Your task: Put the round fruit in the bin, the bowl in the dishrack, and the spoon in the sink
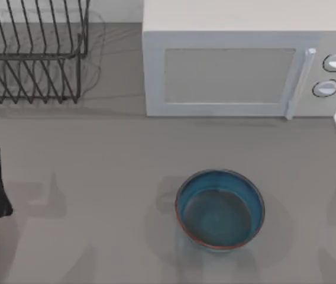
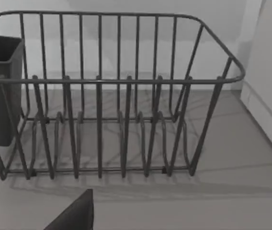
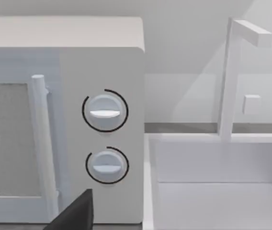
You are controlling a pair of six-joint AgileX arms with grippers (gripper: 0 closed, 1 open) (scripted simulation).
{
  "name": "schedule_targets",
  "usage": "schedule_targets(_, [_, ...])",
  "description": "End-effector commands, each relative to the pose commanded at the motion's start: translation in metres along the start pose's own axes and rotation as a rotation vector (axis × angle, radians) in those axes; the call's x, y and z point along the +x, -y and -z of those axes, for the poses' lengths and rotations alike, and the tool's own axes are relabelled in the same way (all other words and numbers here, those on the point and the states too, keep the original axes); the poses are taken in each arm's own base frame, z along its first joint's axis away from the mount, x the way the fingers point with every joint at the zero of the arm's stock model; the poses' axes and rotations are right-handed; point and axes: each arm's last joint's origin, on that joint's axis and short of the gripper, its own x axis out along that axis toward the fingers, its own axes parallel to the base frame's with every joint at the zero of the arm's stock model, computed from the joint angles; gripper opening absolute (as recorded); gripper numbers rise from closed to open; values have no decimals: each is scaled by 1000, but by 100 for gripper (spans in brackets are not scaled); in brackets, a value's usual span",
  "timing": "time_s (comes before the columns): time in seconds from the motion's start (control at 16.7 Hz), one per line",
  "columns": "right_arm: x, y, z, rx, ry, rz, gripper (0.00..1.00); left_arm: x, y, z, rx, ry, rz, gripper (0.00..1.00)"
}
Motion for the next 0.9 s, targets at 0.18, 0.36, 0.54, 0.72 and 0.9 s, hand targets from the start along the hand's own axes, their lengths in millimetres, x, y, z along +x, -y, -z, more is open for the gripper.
schedule_targets(0.18, [0, 0, 0, 0, 0, 0, 100, 11, 15, -34, -33, -181, 100, 100])
schedule_targets(0.36, [0, 0, 0, 0, 0, 0, 100, 36, 39, -68, -55, -434, 193, 100])
schedule_targets(0.54, [0, 0, 0, 0, 0, 0, 100, 75, 76, -93, -52, -737, 250, 100])
schedule_targets(0.72, [0, 0, 0, 0, 0, 0, 100, 120, 129, -101, -17, -1052, 246, 100])
schedule_targets(0.9, [0, 0, 0, 0, 0, 0, 100, 159, 192, -91, 39, -1321, 177, 100])
